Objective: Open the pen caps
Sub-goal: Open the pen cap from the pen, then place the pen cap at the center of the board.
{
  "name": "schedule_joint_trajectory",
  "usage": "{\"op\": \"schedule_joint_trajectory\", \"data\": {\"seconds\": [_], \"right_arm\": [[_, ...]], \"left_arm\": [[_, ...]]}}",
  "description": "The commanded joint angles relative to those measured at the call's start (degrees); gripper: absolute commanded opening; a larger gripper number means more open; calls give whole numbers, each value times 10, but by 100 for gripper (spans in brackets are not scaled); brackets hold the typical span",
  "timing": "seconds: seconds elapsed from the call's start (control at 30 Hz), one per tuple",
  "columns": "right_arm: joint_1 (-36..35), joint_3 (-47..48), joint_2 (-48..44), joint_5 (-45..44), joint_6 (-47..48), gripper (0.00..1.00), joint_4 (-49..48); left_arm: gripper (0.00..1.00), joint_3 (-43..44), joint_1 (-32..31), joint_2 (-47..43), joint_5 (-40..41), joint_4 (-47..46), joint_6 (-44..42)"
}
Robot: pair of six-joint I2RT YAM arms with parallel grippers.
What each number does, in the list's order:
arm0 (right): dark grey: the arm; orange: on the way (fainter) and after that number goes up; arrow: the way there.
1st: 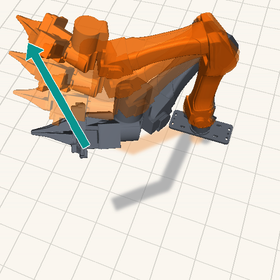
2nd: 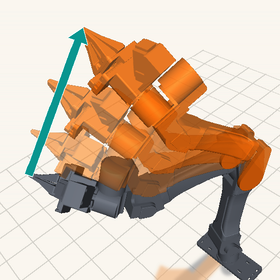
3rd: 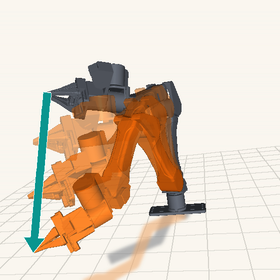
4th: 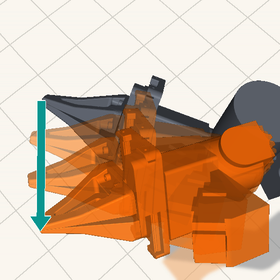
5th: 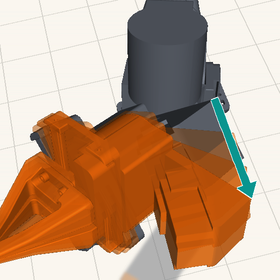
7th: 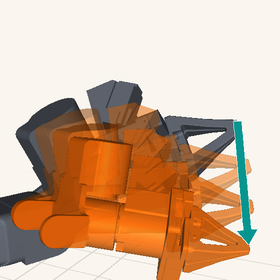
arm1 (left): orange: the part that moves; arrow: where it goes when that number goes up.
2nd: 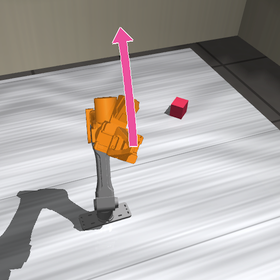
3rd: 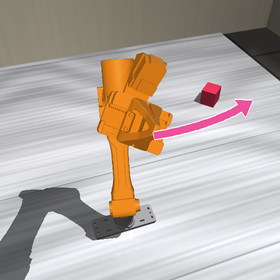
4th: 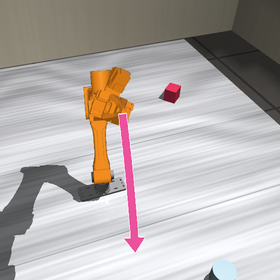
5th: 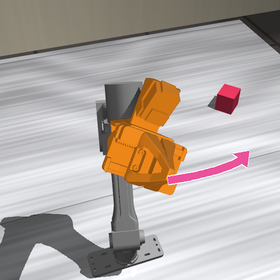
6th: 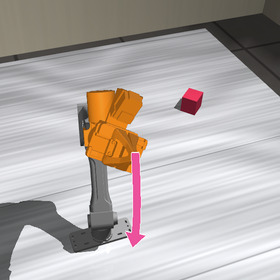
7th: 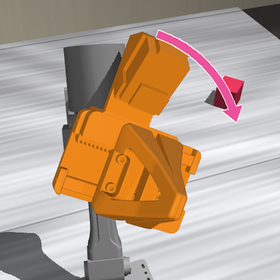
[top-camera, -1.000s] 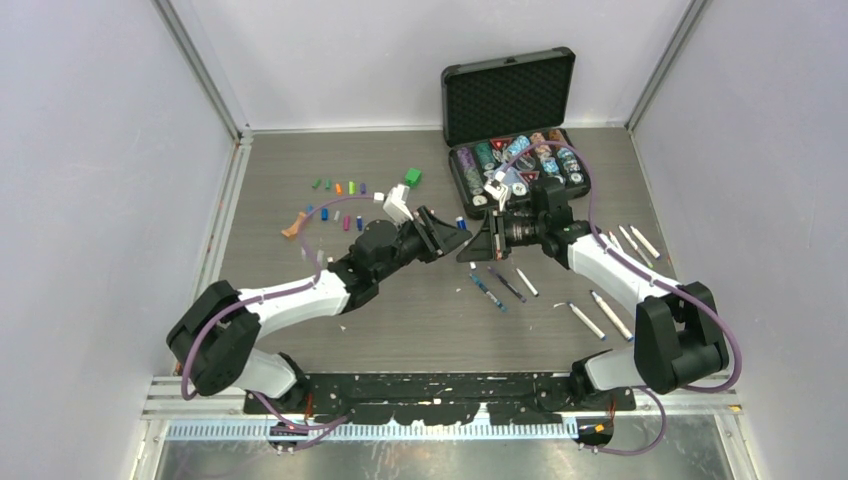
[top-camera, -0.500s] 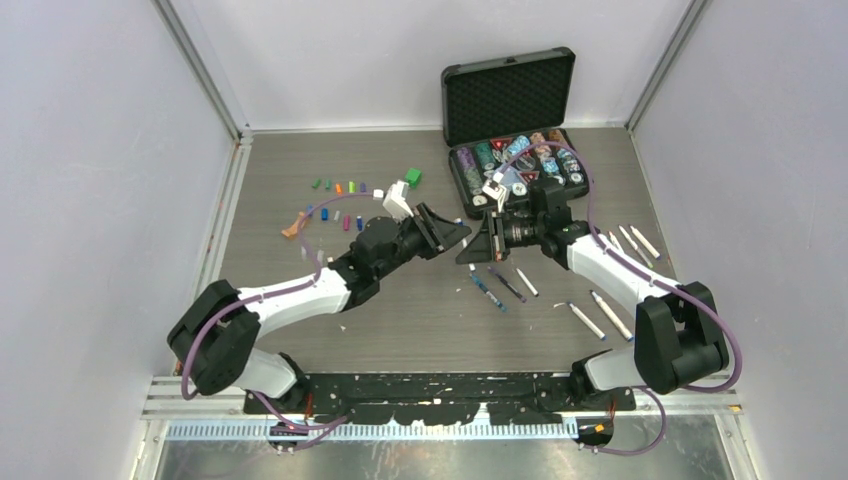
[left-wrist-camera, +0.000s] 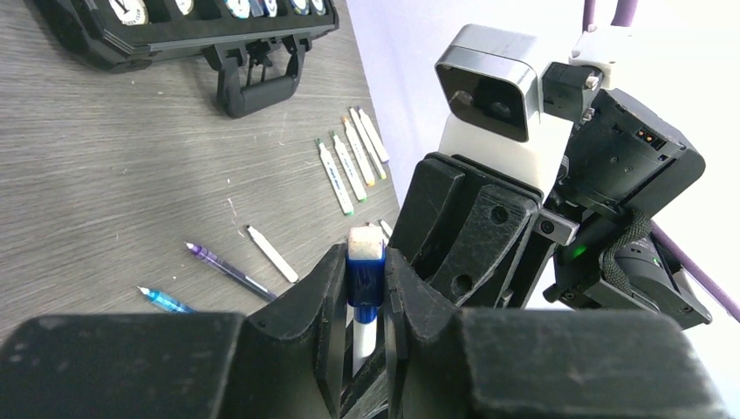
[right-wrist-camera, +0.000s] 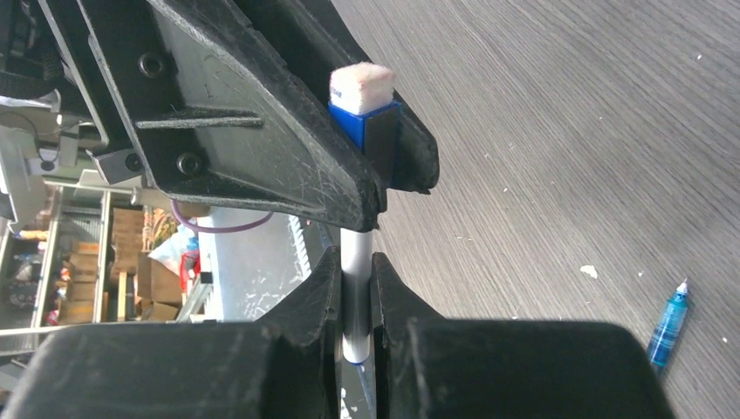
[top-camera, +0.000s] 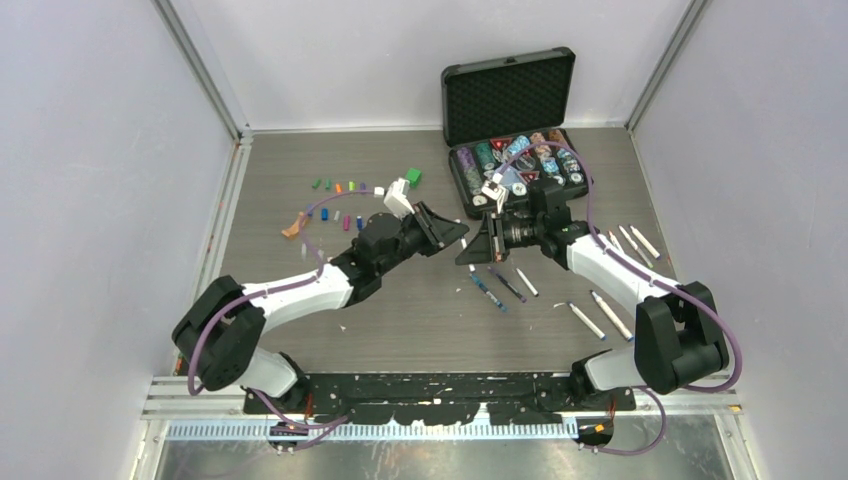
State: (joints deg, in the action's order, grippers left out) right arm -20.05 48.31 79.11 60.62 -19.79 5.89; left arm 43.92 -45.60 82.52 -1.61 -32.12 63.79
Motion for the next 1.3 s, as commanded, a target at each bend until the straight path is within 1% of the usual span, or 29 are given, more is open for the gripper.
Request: {"op": "schedule_joint_trajectory", "data": {"seconds": [0.0, 0.1, 0.2, 0.3, 0.4, 0.47, 0.5, 0.53, 0.57, 0.63, 0.7, 0.83, 0.9, 0.97, 1.07, 1.13, 1.27], "right_arm": [[-13, 13, -7, 4, 44, 0, 30], [-28, 19, -3, -12, 80, 0, 72], [-46, 28, 7, -34, 116, 0, 116], [-57, 33, 21, -40, 128, 0, 132], [-61, 37, 26, -40, 134, 0, 140], [-61, 47, 26, -45, 145, 0, 157], [-61, 58, 24, -57, 167, 0, 183], [-60, 73, 19, -78, 203, 0, 222], [-60, 90, 15, -118, 278, 0, 271], [-55, 114, 4, -208, 354, 0, 339], [-36, 125, -8, -282, 398, 0, 380], [48, 119, -43, -334, 440, 0, 410], [92, 113, -52, -354, 457, 0, 411], [137, 111, -49, -364, 468, 0, 417], [175, 112, -42, -352, 475, 0, 427], [185, 108, -38, -352, 476, 1, 425], [193, 103, -11, -380, 477, 1, 406]], "left_arm": [[0, 12, 24, -13, 36, -31, 1], [0, 13, 60, -47, 96, 0, -3], [0, 59, 121, -80, 136, 64, -45], [0, 97, 190, -90, 135, 89, -53], [0, 129, 226, -96, 113, 116, -58], [0, 137, 232, -103, 95, 136, -64], [0, 135, 233, -106, 77, 147, -70], [0, 135, 234, -110, 57, 169, -75], [0, 135, 234, -113, 36, 206, -82], [0, 130, 237, -124, -19, 294, -109], [0, 130, 237, -136, -60, 404, -161], [0, 139, 238, -133, -76, 615, -276], [0, 138, 237, -118, -61, 681, -319], [1, 129, 237, -99, -35, 719, -350], [2, 127, 237, -67, 19, 745, -384], [3, 128, 237, -41, 55, 749, -397], [5, 146, 237, 35, 73, 753, -416]]}}
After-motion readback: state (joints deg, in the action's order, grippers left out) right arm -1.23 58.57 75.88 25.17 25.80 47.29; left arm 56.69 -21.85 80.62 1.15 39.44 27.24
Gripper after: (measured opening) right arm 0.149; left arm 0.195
